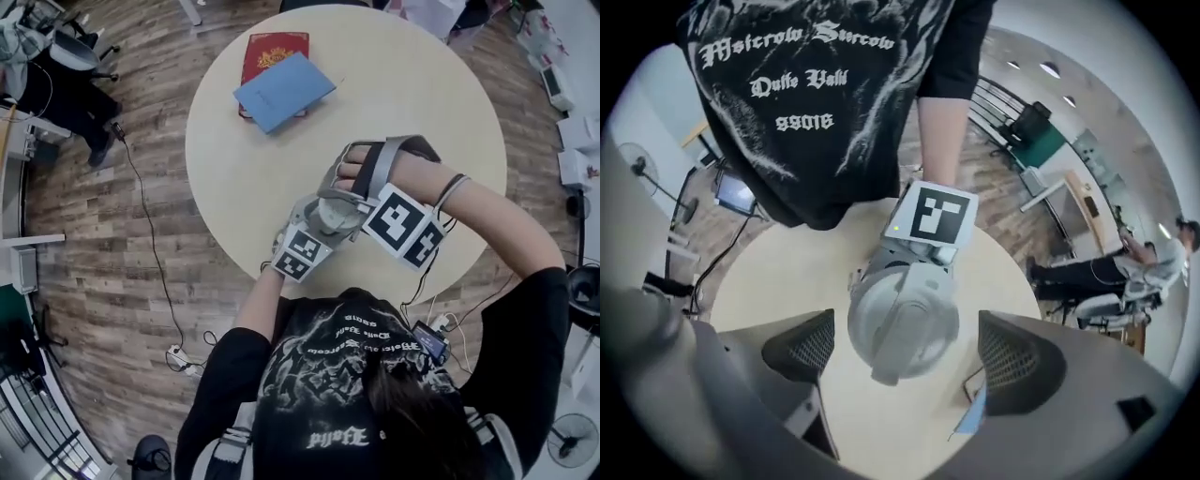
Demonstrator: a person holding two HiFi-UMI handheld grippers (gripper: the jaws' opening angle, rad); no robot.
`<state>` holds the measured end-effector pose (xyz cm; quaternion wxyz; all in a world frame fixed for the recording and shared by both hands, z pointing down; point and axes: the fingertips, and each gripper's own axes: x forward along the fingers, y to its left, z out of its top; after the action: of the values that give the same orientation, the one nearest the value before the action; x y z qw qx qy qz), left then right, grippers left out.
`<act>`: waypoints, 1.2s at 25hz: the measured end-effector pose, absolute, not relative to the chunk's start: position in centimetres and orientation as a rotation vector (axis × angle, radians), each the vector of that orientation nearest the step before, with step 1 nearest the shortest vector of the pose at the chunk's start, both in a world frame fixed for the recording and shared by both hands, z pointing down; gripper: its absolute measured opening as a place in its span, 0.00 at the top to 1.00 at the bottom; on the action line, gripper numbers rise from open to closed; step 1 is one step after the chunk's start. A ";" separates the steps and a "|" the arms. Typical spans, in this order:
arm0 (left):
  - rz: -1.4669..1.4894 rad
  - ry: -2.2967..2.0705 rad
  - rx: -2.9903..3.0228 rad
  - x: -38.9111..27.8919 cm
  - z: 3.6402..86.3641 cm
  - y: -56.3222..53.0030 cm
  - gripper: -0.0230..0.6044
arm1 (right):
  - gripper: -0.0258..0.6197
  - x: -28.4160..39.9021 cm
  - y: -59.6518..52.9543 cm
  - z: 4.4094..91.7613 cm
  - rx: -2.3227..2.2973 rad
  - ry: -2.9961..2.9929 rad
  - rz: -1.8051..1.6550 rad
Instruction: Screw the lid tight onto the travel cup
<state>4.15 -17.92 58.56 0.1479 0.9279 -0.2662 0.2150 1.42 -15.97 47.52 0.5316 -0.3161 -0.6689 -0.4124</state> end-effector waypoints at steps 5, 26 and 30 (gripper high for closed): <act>0.616 -0.763 2.680 4.0 58.6 -18.1 0.34 | 0.29 1.0 -15.2 49.6 -0.875 -1.516 -1.031; 0.582 -0.885 2.621 3.9 59.0 -18.5 0.34 | 0.28 -2.3 -16.2 48.9 -0.198 -2.110 -0.442; 0.594 -0.888 2.611 3.8 59.1 -18.3 0.34 | 0.28 -2.5 -16.1 48.9 -0.159 -2.121 -0.427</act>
<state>3.82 -18.34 59.15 0.1594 0.9138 -0.3106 0.2078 -2.47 -16.13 48.93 0.4673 -0.0646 -0.8644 -0.1739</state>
